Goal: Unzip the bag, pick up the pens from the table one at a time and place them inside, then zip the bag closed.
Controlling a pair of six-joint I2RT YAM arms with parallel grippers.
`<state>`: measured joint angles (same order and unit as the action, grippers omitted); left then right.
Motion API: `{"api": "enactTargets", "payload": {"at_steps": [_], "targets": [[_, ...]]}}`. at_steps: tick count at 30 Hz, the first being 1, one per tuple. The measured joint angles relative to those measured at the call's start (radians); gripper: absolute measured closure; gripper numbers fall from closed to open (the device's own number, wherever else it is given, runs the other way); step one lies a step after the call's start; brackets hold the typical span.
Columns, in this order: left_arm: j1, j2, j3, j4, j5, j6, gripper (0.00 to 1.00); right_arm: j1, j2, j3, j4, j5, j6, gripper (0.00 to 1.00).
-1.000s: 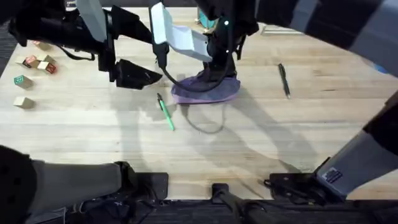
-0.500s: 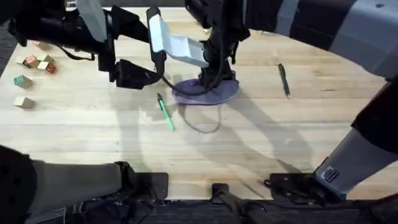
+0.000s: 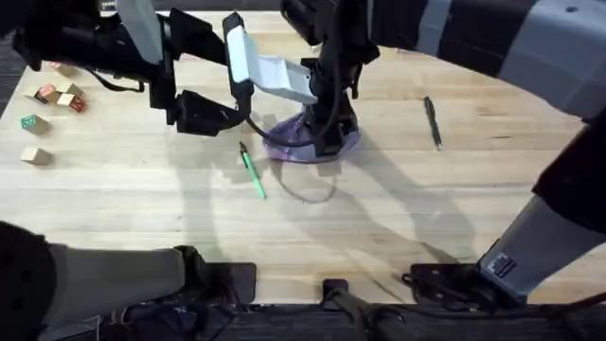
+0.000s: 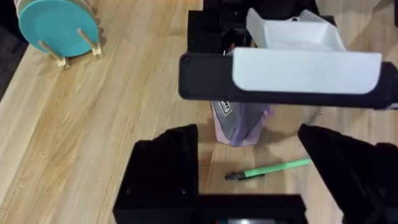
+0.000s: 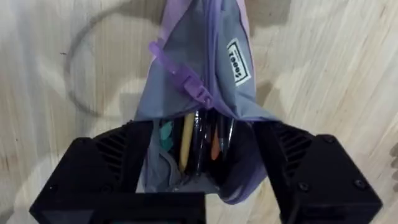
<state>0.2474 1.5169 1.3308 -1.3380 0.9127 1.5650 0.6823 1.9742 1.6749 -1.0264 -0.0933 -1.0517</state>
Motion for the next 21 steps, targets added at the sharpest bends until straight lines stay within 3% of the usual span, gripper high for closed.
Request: {"api": "enactTargets", "payload": {"at_steps": [7,14,21], "targets": [[0.000,0.000,0.000,0.000,0.000,0.000,0.006,0.000,0.000,0.000,0.000,0.000,0.011,0.006],[0.000,0.000,0.000,0.000,0.000,0.000,0.006,0.000,-0.020,0.000,-0.006,0.000,0.149,0.006],[0.000,0.000,0.000,0.000,0.000,0.000,0.006,-0.006,-0.204,0.000,-0.053,-0.011,0.236,0.006]]}}
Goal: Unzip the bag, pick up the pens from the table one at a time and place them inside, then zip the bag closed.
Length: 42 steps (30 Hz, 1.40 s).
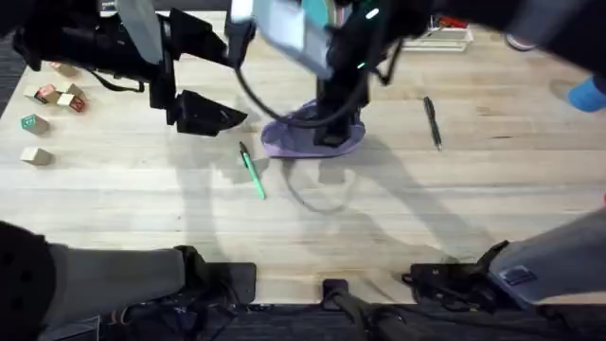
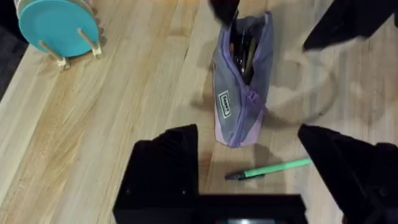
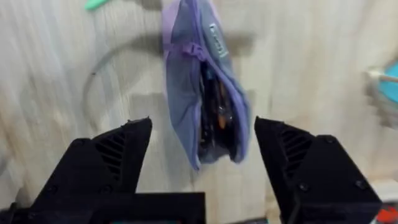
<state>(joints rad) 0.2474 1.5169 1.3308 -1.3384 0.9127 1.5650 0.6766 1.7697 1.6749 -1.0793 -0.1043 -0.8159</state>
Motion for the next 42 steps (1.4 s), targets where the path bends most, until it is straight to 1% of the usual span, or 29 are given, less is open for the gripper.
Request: {"api": "enactTargets", "payload": {"at_steps": [3,6,8,11,15,21,24,26,30,38,40,42], "targets": [[0.000,0.000,0.000,0.000,0.000,0.000,0.006,-0.016,-0.094,0.000,-0.002,-0.003,0.025,0.006],[0.000,0.000,0.000,0.000,0.000,0.000,0.006,-0.046,-0.152,0.000,-0.001,-0.006,0.056,0.006],[0.000,0.000,0.000,0.000,0.000,0.000,0.006,-0.080,-0.173,0.000,0.009,-0.004,0.096,0.006],[0.000,0.000,0.000,0.000,0.000,0.000,0.006,-0.161,-0.179,0.000,0.034,0.017,0.193,0.006],[0.000,0.000,0.000,0.000,0.000,0.000,0.006,-0.295,-0.177,0.000,0.037,0.067,0.355,0.006],[0.000,0.000,0.000,0.000,0.000,0.000,0.006,-0.490,-0.177,0.000,0.014,0.141,0.704,0.006],[0.000,0.000,0.000,0.000,0.000,0.000,0.006,-0.551,-0.177,0.000,0.001,0.158,0.833,0.006],[0.000,0.000,0.000,0.000,0.000,0.000,0.006,-0.569,-0.177,0.000,0.001,0.165,0.889,0.006],[0.000,0.000,0.000,0.000,0.000,0.000,0.006,-0.573,-0.177,0.000,-0.015,0.168,0.947,0.006],[0.000,0.000,0.000,0.000,0.000,0.000,0.006,-0.576,-0.155,-0.002,-0.082,0.193,0.965,0.005],[0.000,0.000,0.000,0.000,0.000,0.000,0.006,-0.579,-0.137,-0.023,-0.074,0.203,0.966,0.006],[0.000,0.000,0.000,0.000,0.000,0.000,0.006,-0.582,-0.122,-0.071,-0.043,0.212,0.966,0.006]]}}
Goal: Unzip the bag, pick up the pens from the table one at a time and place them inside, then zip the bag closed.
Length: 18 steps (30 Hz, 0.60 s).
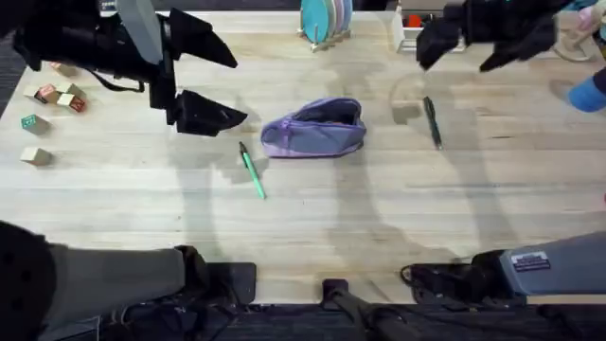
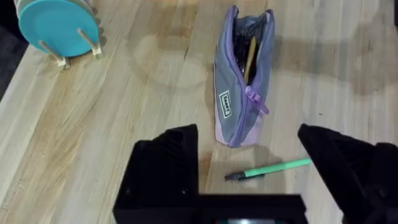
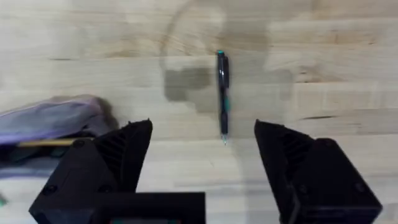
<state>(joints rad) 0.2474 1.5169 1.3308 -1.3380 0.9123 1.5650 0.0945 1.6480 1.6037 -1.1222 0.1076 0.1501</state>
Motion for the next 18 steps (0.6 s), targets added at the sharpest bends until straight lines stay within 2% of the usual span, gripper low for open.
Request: {"api": "enactTargets", "payload": {"at_steps": [10,18], "targets": [[0.000,0.000,0.000,0.000,0.000,0.000,0.006,-0.026,0.058,-0.263,0.231,0.010,0.000,0.005],[0.000,0.000,0.000,0.000,0.000,0.000,0.006,-0.039,0.087,-0.316,0.356,0.013,0.000,0.005]]}}
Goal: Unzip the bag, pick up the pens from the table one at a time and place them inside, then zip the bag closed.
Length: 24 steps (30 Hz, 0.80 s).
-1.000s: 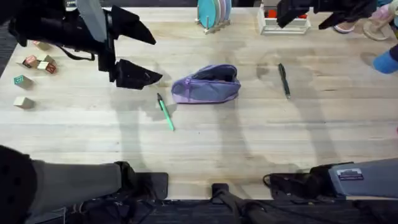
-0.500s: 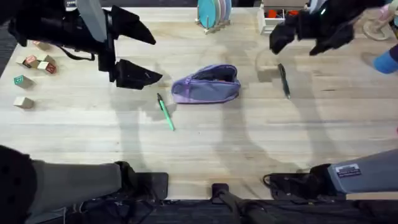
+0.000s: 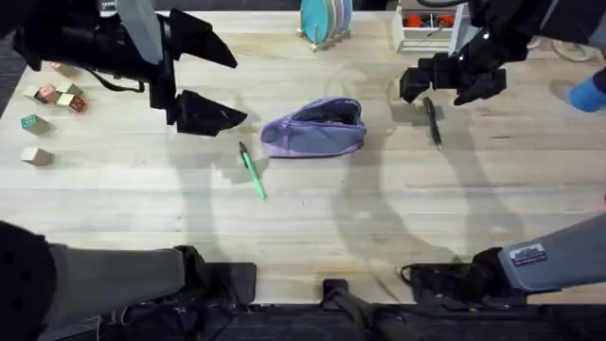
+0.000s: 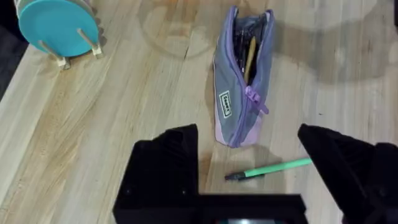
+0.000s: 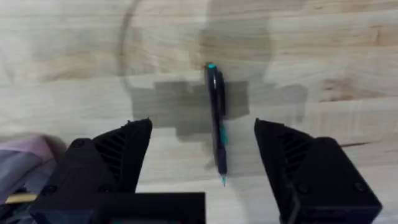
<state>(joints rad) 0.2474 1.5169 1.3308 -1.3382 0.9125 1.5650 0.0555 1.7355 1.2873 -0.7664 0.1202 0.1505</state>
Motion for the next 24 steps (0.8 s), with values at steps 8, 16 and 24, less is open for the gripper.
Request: {"api": "enactTargets", "payload": {"at_steps": [8,16,24], "targets": [[0.000,0.000,0.000,0.000,0.000,0.000,0.007,-0.007,0.077,0.000,0.007,0.000,0.000,0.005],[0.000,0.000,0.000,-0.001,0.000,0.000,0.006,-0.009,0.131,0.001,-0.002,-0.008,0.007,0.005],[0.000,0.000,0.000,0.000,0.000,0.000,0.006,-0.009,0.135,0.006,-0.015,-0.009,0.016,0.005]]}}
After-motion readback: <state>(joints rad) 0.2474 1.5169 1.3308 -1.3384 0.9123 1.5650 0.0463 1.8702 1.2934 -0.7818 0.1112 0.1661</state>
